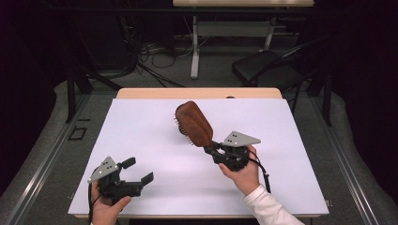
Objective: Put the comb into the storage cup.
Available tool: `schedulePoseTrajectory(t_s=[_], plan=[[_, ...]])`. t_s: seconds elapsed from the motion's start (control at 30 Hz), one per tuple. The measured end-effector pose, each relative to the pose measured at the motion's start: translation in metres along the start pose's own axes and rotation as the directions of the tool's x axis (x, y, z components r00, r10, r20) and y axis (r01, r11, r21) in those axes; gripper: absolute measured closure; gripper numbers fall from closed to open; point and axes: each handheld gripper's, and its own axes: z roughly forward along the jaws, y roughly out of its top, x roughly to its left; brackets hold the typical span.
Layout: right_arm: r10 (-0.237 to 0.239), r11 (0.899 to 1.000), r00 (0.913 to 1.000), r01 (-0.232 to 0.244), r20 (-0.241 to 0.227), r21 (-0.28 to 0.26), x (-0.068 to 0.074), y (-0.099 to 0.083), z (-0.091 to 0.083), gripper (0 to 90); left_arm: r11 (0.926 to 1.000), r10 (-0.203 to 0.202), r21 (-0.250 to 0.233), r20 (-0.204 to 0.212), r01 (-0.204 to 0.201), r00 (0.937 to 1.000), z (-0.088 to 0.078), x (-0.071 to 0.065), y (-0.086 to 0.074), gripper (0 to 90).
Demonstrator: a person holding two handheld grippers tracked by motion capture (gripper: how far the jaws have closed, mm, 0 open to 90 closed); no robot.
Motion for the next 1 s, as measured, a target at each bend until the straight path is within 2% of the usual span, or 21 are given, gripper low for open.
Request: schedulePoseTrajectory(t_s=[0.23, 0.5, 0.6, 0.77, 0.9, 1.0], plan=[[0.003, 1.000, 1.0000, -0.003, 0.001, -0.007, 0.001, -0.001, -0.001, 72.3, 0.9999, 0.013, 0.010, 0.026, -0.013, 0.9996, 0.009, -0.004, 0.014, 2.7], [0.007, 1.000, 1.0000, -0.007, 0.001, -0.007, 0.001, -0.001, 0.000, 72.3, 0.9999, 0.010, 0.003, 0.061, -0.010, 0.9981, 0.022, -0.010, 0.032, 1.7], [0.009, 1.000, 1.0000, -0.009, 0.000, -0.011, 0.001, -0.001, -0.001, 72.2, 0.9998, 0.010, 0.016, 0.065, -0.011, 0.9978, 0.028, -0.012, 0.039, 1.6], [0.014, 1.000, 0.9999, -0.014, 0.001, -0.017, 0.002, -0.001, -0.001, 72.3, 0.9997, -0.002, 0.026, 0.083, 0.000, 0.9965, 0.036, -0.016, 0.051, 1.6], [0.009, 1.000, 1.0000, -0.009, 0.002, -0.020, 0.002, -0.001, -0.001, 72.3, 0.9995, -0.013, 0.031, 0.114, 0.010, 0.9934, 0.042, -0.019, 0.059, 1.5], [0.009, 1.000, 1.0000, -0.009, 0.004, -0.022, 0.002, -0.002, -0.001, 72.3, 0.9988, -0.022, 0.045, 0.119, 0.017, 0.9926, 0.046, -0.021, 0.065, 1.6]])
